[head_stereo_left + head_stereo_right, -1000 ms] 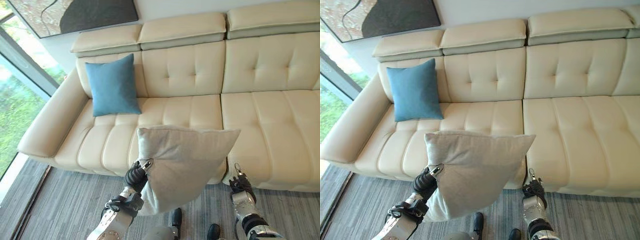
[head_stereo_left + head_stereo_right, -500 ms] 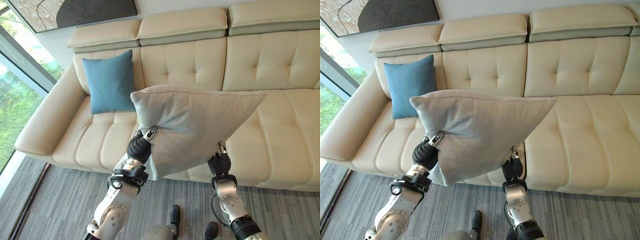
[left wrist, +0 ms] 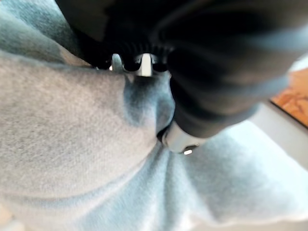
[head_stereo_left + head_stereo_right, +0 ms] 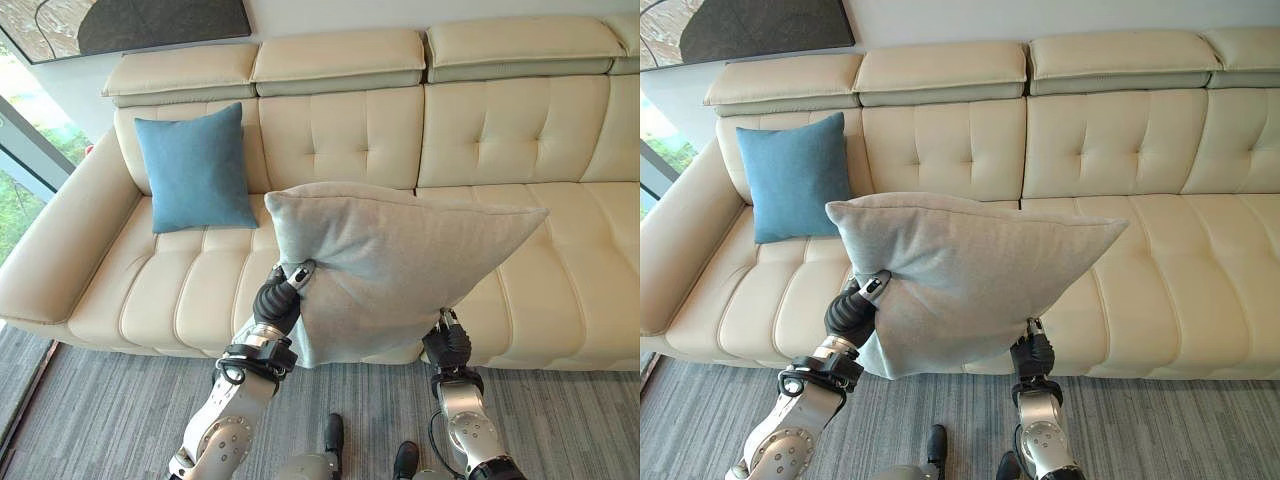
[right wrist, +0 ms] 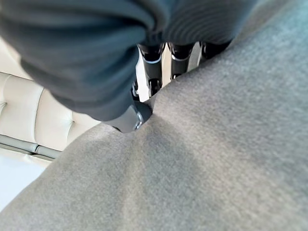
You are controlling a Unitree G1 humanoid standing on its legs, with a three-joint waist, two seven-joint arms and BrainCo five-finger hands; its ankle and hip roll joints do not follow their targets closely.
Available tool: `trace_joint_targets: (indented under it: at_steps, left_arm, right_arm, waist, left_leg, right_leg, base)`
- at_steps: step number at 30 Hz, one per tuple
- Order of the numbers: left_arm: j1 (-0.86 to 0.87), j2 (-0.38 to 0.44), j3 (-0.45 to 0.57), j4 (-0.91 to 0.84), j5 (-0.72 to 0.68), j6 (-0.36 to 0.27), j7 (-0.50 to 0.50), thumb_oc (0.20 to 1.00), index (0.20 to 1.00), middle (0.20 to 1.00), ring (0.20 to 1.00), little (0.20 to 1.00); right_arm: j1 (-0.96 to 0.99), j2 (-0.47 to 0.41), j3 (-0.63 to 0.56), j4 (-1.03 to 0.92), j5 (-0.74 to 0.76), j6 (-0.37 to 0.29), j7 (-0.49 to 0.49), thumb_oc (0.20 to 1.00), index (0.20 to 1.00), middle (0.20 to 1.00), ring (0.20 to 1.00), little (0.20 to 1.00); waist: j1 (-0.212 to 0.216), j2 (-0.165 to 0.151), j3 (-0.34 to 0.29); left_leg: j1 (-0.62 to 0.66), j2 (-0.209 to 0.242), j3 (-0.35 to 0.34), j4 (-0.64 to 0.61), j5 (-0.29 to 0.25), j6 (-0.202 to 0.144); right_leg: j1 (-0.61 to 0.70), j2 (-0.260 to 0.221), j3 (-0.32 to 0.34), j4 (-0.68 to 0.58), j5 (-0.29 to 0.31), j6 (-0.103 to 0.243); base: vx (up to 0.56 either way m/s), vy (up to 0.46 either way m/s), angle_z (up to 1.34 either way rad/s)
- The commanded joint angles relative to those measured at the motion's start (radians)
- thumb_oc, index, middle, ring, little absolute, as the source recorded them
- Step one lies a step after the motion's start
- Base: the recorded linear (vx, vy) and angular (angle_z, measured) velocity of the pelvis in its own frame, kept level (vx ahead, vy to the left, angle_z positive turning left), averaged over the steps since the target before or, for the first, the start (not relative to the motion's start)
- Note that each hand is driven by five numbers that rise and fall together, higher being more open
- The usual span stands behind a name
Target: Pick up all the scattered cushions and arrange them neatly on the sofa.
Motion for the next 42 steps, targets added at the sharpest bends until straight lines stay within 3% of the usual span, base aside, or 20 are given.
trace_joint_targets:
  at_steps: [1,5,9,13,19,20,21,22,24,26,27,28,29,31,34,35,39,40,42]
  left_arm:
    - [-0.017,-0.012,0.001,0.033,0.141,-0.052,0.009,0.200,0.200,0.200,0.200,0.200]
    - [-0.022,-0.005,0.033,0.135,0.303,-0.061,0.034,0.200,0.200,0.200,0.200,0.200]
    - [-0.051,-0.007,0.018,0.189,0.374,-0.061,0.054,0.200,0.200,0.200,0.200,0.200]
    - [-0.073,-0.011,-0.003,0.222,0.409,-0.052,0.052,0.200,0.200,0.200,0.200,0.200]
    - [-0.111,-0.025,-0.027,0.272,0.410,-0.051,0.073,0.200,0.200,0.200,0.200,0.200]
    - [-0.151,-0.033,-0.045,0.309,0.407,-0.055,0.106,0.200,0.200,0.200,0.200,0.200]
    - [-0.152,-0.034,-0.045,0.310,0.407,-0.055,0.106,0.200,0.200,0.200,0.200,0.200]
    - [-0.173,-0.036,-0.050,0.326,0.417,-0.059,0.117,0.200,0.200,0.200,0.200,0.200]
    - [-0.182,-0.039,-0.057,0.331,0.419,-0.060,0.124,0.200,0.200,0.200,0.200,0.200]
    - [-0.192,-0.046,-0.055,0.349,0.432,-0.062,0.130,0.200,0.200,0.200,0.200,0.200]
    - [-0.199,-0.048,-0.049,0.351,0.424,-0.064,0.134,0.200,0.200,0.200,0.200,0.200]
    - [-0.199,-0.048,-0.049,0.352,0.424,-0.064,0.134,0.200,0.200,0.200,0.200,0.200]
    - [-0.218,-0.057,-0.042,0.368,0.428,-0.062,0.145,0.200,0.200,0.200,0.200,0.200]
    - [-0.226,-0.061,-0.042,0.381,0.436,-0.067,0.150,0.200,0.200,0.200,0.200,0.200]
    - [-0.229,-0.080,-0.047,0.398,0.433,-0.077,0.142,0.200,0.200,0.200,0.200,0.200]
    - [-0.233,-0.088,-0.057,0.399,0.420,-0.077,0.133,0.200,0.200,0.200,0.200,0.200]
    - [-0.231,-0.100,-0.061,0.412,0.401,-0.081,0.124,0.200,0.200,0.200,0.200,0.200]
    - [-0.231,-0.100,-0.061,0.413,0.401,-0.081,0.124,0.200,0.200,0.200,0.200,0.200]
    - [-0.236,-0.098,-0.067,0.411,0.395,-0.087,0.121,0.200,0.200,0.200,0.200,0.200]
  right_arm:
    - [-0.098,0.014,0.082,-0.205,-0.355,0.024,0.009,0.200,0.200,0.200,0.200,0.200]
    - [-0.071,-0.097,0.030,-0.304,-0.706,0.064,-0.085,0.200,0.200,0.200,0.200,0.200]
    - [-0.054,-0.126,0.009,-0.319,-0.855,0.091,-0.128,0.200,0.200,0.200,0.200,0.200]
    - [-0.049,-0.138,0.002,-0.318,-0.921,0.115,-0.137,0.200,0.200,0.200,0.200,0.200]
    - [-0.046,-0.107,0.004,-0.279,-0.884,0.128,-0.142,0.200,0.200,0.200,0.200,0.200]
    - [-0.043,-0.084,0.007,-0.261,-0.865,0.118,-0.155,0.200,0.200,0.200,0.200,0.200]
    - [-0.044,-0.084,0.007,-0.261,-0.865,0.117,-0.155,0.200,0.200,0.200,0.200,0.200]
    - [-0.049,-0.079,0.008,-0.254,-0.870,0.118,-0.164,0.200,0.200,0.200,0.200,0.200]
    - [-0.052,-0.074,0.013,-0.248,-0.871,0.116,-0.165,0.200,0.200,0.200,0.200,0.200]
    - [-0.061,-0.069,0.014,-0.232,-0.873,0.117,-0.179,0.200,0.200,0.200,0.200,0.200]
    - [-0.075,-0.071,0.016,-0.221,-0.864,0.115,-0.192,0.200,0.200,0.200,0.200,0.200]
    - [-0.076,-0.071,0.016,-0.221,-0.864,0.115,-0.192,0.200,0.200,0.200,0.200,0.200]
    - [-0.081,-0.073,0.019,-0.222,-0.875,0.120,-0.206,0.200,0.200,0.200,0.200,0.200]
    - [-0.074,-0.076,0.018,-0.215,-0.886,0.123,-0.213,0.200,0.200,0.200,0.200,0.200]
    - [-0.065,-0.084,0.025,-0.198,-0.880,0.123,-0.200,0.200,0.200,0.200,0.200,0.200]
    - [-0.063,-0.089,0.014,-0.203,-0.866,0.122,-0.202,0.200,0.200,0.200,0.200,0.200]
    - [-0.056,-0.099,0.015,-0.205,-0.830,0.108,-0.195,0.200,0.200,0.200,0.200,0.200]
    - [-0.056,-0.099,0.015,-0.205,-0.830,0.108,-0.195,0.200,0.200,0.200,0.200,0.200]
    - [-0.054,-0.104,0.020,-0.213,-0.817,0.105,-0.188,0.200,0.200,0.200,0.200,0.200]
  waist:
    - [-0.007,-0.059,-0.049]
    - [-0.014,-0.086,-0.057]
    - [-0.018,-0.104,-0.061]
    - [-0.017,-0.119,-0.065]
    - [-0.024,-0.142,-0.065]
    - [-0.038,-0.131,-0.040]
    - [-0.037,-0.132,-0.041]
    - [-0.048,-0.122,-0.019]
    - [-0.052,-0.120,-0.013]
    - [-0.057,-0.116,-0.005]
    - [-0.056,-0.121,0.001]
    - [-0.056,-0.119,0.002]
    - [-0.067,-0.134,0.012]
    - [-0.074,-0.137,0.009]
    - [-0.080,-0.135,-0.020]
    - [-0.090,-0.124,-0.034]
    - [-0.101,-0.120,-0.037]
    - [-0.102,-0.119,-0.037]
    - [-0.093,-0.132,-0.019]
  left_leg:
    - [0.121,-0.014,0.067,-0.002,-0.144,-0.026]
    - [0.130,-0.010,0.078,-0.002,-0.156,-0.011]
    - [0.140,-0.012,0.088,-0.002,-0.167,0.003]
    - [0.151,-0.015,0.099,-0.002,-0.178,0.014]
    - [0.170,-0.033,0.097,-0.002,-0.199,0.039]
    - [0.181,-0.036,0.089,-0.002,-0.209,0.062]
    - [0.180,-0.037,0.090,-0.002,-0.209,0.062]
    - [0.191,-0.038,0.094,-0.002,-0.215,0.077]
    - [0.194,-0.040,0.095,-0.002,-0.217,0.078]
    - [0.206,-0.035,0.103,-0.002,-0.221,0.068]
    - [0.210,-0.041,0.113,-0.002,-0.224,0.064]
    - [0.212,-0.039,0.113,-0.002,-0.224,0.064]
    - [0.238,-0.045,0.116,-0.002,-0.238,0.051]
    - [0.253,-0.043,0.111,-0.002,-0.246,0.045]
    - [0.285,-0.032,0.099,-0.002,-0.261,0.033]
    - [0.301,-0.015,0.091,-0.002,-0.240,0.020]
    - [0.249,0.009,0.076,0.212,-0.161,-0.028]
    - [0.248,0.010,0.075,0.216,-0.163,-0.028]
    - [0.168,0.002,0.058,0.392,-0.119,-0.046]
  right_leg:
    - [0.020,-0.033,0.064,-0.006,-0.088,0.075]
    - [0.014,-0.027,0.095,-0.006,-0.083,0.081]
    - [0.014,-0.025,0.115,-0.006,-0.074,0.088]
    - [0.017,-0.028,0.130,-0.006,-0.066,0.096]
    - [0.043,-0.045,0.135,-0.006,-0.046,0.110]
    - [-0.020,-0.063,0.145,0.146,-0.053,0.115]
    - [-0.025,-0.065,0.147,0.154,-0.056,0.116]
    - [-0.094,-0.078,0.157,0.298,-0.041,0.123]
    - [-0.133,-0.073,0.179,0.354,-0.043,0.124]
    - [-0.178,-0.033,0.206,0.287,-0.048,0.108]
    - [-0.193,-0.030,0.199,0.195,-0.005,0.109]
    - [-0.188,-0.028,0.198,0.187,-0.001,0.108]
    - [-0.211,-0.008,0.185,0.019,0.056,0.132]
    - [-0.208,-0.006,0.187,0.014,0.054,0.136]
    - [-0.165,0.001,0.181,0.016,0.045,0.113]
    - [-0.147,0.013,0.179,0.023,0.021,0.093]
    - [-0.073,0.029,0.174,0.012,-0.025,0.049]
    - [-0.072,0.029,0.173,0.011,-0.025,0.048]
    - [-0.030,0.026,0.172,-0.006,-0.034,0.030]
  base:
    - [-0.01,0.023,-0.07]
    - [0.00,0.049,-0.23]
    - [-0.01,0.072,-0.24]
    - [-0.01,0.084,-0.19]
    - [0.01,0.182,-0.17]
    - [-0.03,0.165,0.07]
    - [-0.05,0.260,0.02]
    - [-0.01,0.124,-0.02]
    - [0.01,0.074,-0.02]
    - [0.10,-0.023,-0.09]
    - [0.11,-0.038,-0.05]
    - [0.27,-0.148,-0.03]
    - [0.31,-0.167,0.00]
    - [0.33,-0.163,0.04]
    - [0.38,-0.176,0.34]
    - [0.38,-0.203,0.32]
    - [0.34,-0.220,0.36]
    - [0.16,-0.141,0.11]
    - [0.17,-0.180,-0.03]
